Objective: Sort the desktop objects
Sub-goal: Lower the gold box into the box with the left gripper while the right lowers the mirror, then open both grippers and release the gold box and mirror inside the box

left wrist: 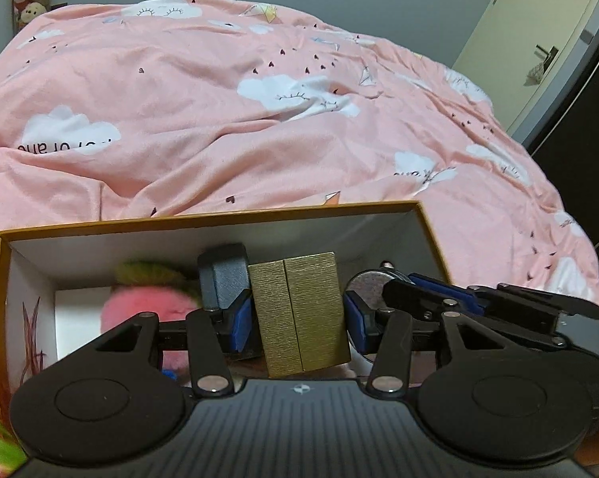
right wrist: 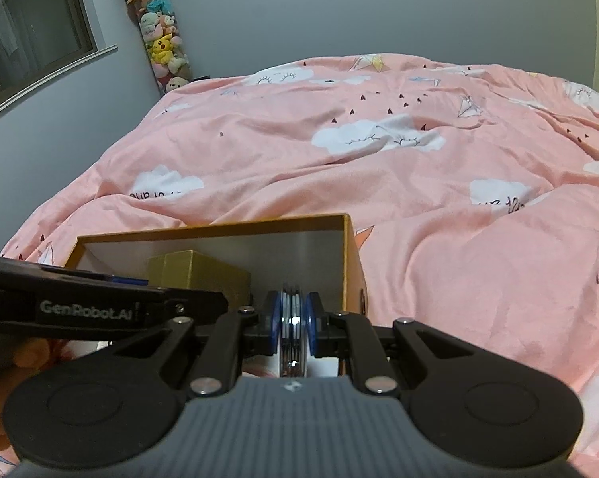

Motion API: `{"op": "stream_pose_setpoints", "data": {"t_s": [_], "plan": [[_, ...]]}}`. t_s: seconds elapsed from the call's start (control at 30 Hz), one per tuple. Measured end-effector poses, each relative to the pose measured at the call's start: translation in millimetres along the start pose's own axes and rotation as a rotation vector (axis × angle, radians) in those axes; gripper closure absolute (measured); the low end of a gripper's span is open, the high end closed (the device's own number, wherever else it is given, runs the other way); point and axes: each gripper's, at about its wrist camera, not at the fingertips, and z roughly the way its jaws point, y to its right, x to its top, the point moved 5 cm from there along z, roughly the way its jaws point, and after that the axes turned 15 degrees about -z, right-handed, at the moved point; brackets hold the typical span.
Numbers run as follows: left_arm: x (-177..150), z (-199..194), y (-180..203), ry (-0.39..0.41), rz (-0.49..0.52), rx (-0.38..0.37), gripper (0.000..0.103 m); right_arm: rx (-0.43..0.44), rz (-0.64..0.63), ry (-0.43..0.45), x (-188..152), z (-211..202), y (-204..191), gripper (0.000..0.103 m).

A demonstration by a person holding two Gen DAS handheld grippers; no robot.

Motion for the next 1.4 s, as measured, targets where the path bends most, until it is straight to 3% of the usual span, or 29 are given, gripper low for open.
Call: {"op": "stream_pose_setpoints", "data": {"t_s": [0.53, 0.77, 0.97, 1.4], "plan": [[-4, 4, -4, 0.013, 0.023, -0.004, 0.044, 0.000, 0.012, -0.009, 1, 5, -1, 0.089], [-4, -21, -10, 0.067, 0.003, -0.035, 0.044, -0.016, -0.009, -0.011, 1, 8, -5, 0.088], [-17, -47, -15, 0.116, 0.029, -0.006, 0.044, -0.050, -0.013, -0.015, 4, 16, -10, 0.088], [-54, -67, -28, 0.109, 0.004, 0.045, 0.044, -0.099, -0.095, -0.035, 1, 20, -24, 0.088]]}}
